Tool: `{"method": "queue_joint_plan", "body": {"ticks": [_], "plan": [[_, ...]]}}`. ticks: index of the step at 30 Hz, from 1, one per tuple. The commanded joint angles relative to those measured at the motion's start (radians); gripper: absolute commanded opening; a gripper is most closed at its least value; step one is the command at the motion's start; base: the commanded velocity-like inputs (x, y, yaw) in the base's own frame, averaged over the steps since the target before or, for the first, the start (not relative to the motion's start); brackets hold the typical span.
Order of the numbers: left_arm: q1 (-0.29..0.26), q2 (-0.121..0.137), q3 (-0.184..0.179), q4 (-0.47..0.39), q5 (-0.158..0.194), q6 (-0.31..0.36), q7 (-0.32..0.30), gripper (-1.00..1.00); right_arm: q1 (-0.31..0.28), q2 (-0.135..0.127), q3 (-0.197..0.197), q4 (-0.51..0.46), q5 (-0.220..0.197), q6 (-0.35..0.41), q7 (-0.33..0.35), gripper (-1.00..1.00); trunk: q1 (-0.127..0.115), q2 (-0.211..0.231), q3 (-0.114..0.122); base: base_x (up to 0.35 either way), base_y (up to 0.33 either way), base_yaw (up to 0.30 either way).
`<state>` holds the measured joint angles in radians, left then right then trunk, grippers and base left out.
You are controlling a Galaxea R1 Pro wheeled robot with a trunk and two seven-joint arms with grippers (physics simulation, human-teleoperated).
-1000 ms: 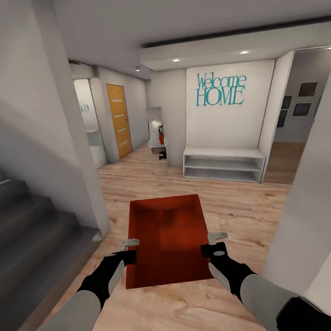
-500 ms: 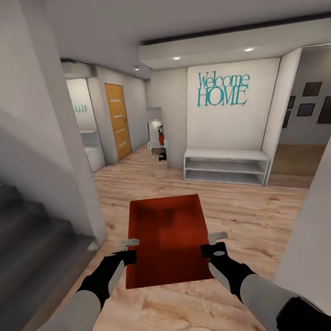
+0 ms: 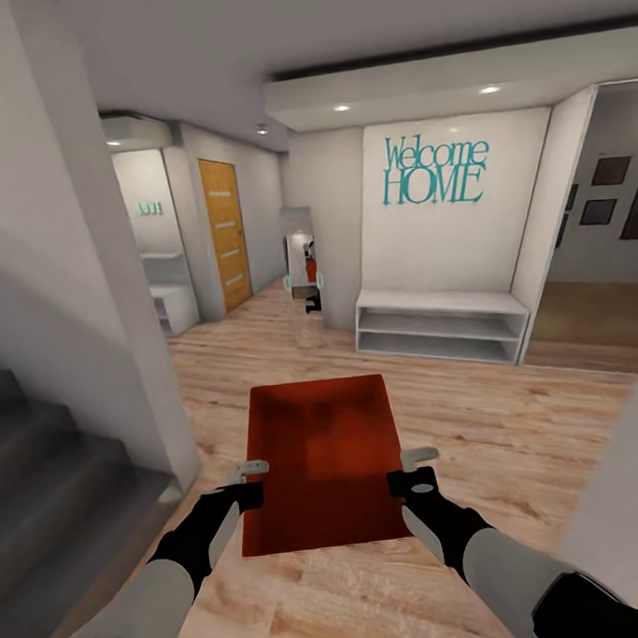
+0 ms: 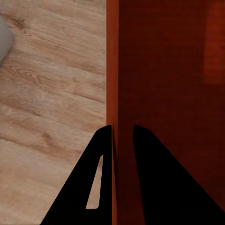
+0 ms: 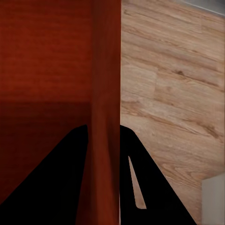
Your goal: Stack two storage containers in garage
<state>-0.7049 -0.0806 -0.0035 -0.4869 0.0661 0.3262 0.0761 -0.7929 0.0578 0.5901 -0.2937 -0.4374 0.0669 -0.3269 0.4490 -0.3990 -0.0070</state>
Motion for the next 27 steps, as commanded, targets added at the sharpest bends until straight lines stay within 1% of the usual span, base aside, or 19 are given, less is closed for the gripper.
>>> {"method": "queue_joint_plan", "body": {"ticks": [1, 20, 27], "plan": [[0.001, 0.001, -0.013, 0.002, 0.017, 0.005, 0.011, -1.00, -0.002, -0.001, -0.009, -0.005, 0.019, 0.007, -0.007, -1.00, 0.001, -0.001, -0.001, 0.323, 0.000, 0.000], [0.001, 0.001, -0.013, 0.002, 0.017, 0.005, 0.011, -1.00, -0.002, -0.002, -0.009, -0.004, 0.018, 0.007, -0.007, -1.00, 0.001, -0.001, -0.001, 0.323, 0.000, -0.002], [0.001, 0.001, -0.013, 0.002, 0.017, 0.005, 0.011, -1.00, -0.002, -0.001, -0.009, -0.004, 0.017, 0.007, -0.007, -1.00, 0.001, -0.001, -0.003, 0.323, 0.000, -0.137]]}}
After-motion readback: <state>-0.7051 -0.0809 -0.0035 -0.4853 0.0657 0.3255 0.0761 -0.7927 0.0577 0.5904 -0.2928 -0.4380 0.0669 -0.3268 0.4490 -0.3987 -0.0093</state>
